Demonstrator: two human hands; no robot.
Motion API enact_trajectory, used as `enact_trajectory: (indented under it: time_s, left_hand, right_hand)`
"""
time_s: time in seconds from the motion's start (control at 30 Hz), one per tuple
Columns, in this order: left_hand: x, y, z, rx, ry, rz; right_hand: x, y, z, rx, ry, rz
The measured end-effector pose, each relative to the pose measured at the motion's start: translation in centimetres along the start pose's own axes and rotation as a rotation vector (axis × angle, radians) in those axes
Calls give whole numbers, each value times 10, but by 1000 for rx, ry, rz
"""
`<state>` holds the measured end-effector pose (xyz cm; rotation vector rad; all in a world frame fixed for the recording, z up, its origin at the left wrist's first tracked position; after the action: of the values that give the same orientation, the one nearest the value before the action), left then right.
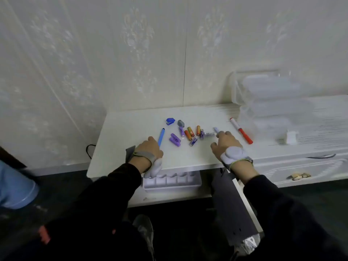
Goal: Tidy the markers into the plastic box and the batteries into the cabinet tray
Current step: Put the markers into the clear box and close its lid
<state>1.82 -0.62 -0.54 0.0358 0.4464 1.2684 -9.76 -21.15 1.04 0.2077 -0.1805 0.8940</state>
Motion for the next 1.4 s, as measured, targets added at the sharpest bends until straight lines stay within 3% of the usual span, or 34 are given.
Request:
enact_trajectory:
  time_s: [0.1,0.2,0.4,0.77,0.93,1.1,1.2,1.4]
  left_hand:
    - [-2,-9,-10,-40,17,73]
    - [-5,-20,-17,-109,20,117]
    - [-7,-36,-19,-176,-9,89]
    - [-13,-33,-30,-181,-71,81]
    - [-15,-39,-17,-174,252,181]
    - [-31,-37,-11,-128,698,134]
    - [-43,-28,-14,-14,979,130]
    - [-69,-13,-19,171,1233,-38]
  right_hand:
    - [-18,-12,2,-148,-33,-65]
    - [-44,-33,-1,-190,-15,-141]
    - [-68,-63,-2,-69,29,-210]
    - [-81,-77,-15,-10,-5,-274]
    - [-70,-80,-9,-116,-143,-200]
    - [-30,-72,-10,-194,-365,-25]
    - [-2,-58,-15,-129,-510,101]
    - [43,-23,-24,58,-591,365]
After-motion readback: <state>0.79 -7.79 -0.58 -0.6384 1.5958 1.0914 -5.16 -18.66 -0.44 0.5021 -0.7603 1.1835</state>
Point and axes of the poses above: each hand's wrist, its own y-axis away from the middle knuckle, its own z-axis out of the back of the hand, x = y × z, the point moved 2 cm from there along -y, towards the middle knuckle, and after that the axes turned 4 degrees about y, right-handed, at the moved point
